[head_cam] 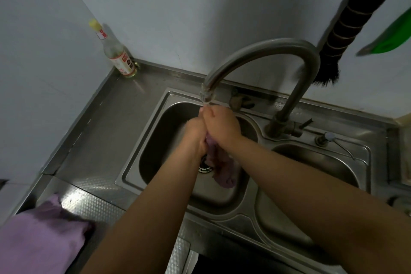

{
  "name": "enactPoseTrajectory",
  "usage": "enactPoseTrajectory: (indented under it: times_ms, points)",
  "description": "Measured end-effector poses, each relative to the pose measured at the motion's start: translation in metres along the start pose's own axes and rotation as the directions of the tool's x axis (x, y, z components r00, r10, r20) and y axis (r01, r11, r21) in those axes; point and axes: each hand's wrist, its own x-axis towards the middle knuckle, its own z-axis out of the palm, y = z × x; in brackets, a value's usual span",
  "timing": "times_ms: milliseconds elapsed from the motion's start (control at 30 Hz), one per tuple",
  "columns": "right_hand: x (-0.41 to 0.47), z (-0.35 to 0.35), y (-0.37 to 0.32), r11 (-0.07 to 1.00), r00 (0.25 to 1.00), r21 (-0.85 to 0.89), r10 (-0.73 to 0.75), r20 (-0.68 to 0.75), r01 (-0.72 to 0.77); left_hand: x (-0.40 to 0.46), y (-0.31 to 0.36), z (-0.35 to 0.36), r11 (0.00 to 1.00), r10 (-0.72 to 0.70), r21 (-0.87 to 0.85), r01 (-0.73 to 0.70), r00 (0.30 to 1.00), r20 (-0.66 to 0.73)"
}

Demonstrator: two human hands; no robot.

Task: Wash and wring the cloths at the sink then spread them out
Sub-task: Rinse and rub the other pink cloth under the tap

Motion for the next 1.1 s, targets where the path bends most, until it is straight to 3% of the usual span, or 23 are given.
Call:
enactPoseTrajectory:
  times_ms: [133, 267, 433, 533, 600, 667, 700, 800, 967, 1033, 1100]
  points:
    - [0.023, -0.021, 0.017, 0.982, 0.996, 0.171, 0.084, 0.011, -0.084, -0.001, -0.008, 0.002, 0.986, 0.077, 0.137, -0.097, 0.986, 0.145]
    - [0.019, -0.031, 0.021, 0.910, 0.987, 0.382, 0.152, 0.045, -0.158, 0.004, 0.008, -0.027, 0.996, 0.081, -0.057, -0.075, 0.991, 0.107]
    - [0.021, -0.045, 0.025, 0.902, 0.992, 0.413, 0.122, 0.034, -0.125, 0.015, -0.003, -0.052, 0.961, 0.273, -0.038, -0.273, 0.962, 0.016]
    - [0.009, -0.044, 0.015, 0.852, 0.996, 0.516, 0.073, 0.053, -0.090, 0.020, -0.006, -0.053, 0.922, 0.387, -0.045, -0.385, 0.921, 0.051]
    - [-0.005, -0.031, 0.005, 0.925, 0.995, 0.379, -0.039, 0.091, 0.001, 0.018, -0.005, -0.046, 0.919, 0.393, -0.047, -0.391, 0.919, 0.034]
    - [-0.013, -0.015, -0.004, 0.992, 0.991, 0.057, -0.116, 0.062, 0.113, 0.012, -0.008, -0.028, 0.933, 0.355, -0.055, -0.355, 0.935, -0.015]
    - [-0.009, -0.011, -0.004, 0.993, 0.994, -0.021, -0.112, 0.013, 0.112, 0.005, -0.009, -0.016, 0.951, 0.302, -0.066, -0.303, 0.953, -0.021]
    - [0.013, -0.015, -0.001, 0.992, 0.996, 0.116, 0.061, -0.072, -0.053, -0.005, -0.016, 0.011, 0.973, 0.151, -0.178, -0.146, 0.989, 0.010]
    - [-0.012, -0.001, -0.008, 0.994, 0.993, -0.002, -0.112, -0.027, 0.112, 0.017, -0.002, -0.001, 0.978, 0.061, -0.204, -0.044, 0.995, 0.075]
    - [0.001, -0.008, -0.004, 0.995, 0.998, -0.071, -0.069, -0.005, 0.069, 0.011, 0.002, 0.001, 0.960, -0.021, -0.272, 0.070, 0.983, 0.180]
    - [0.020, -0.023, 0.000, 0.999, 0.997, -0.016, -0.035, 0.073, 0.036, 0.009, 0.000, -0.002, 0.983, -0.034, -0.166, 0.077, 0.967, 0.251]
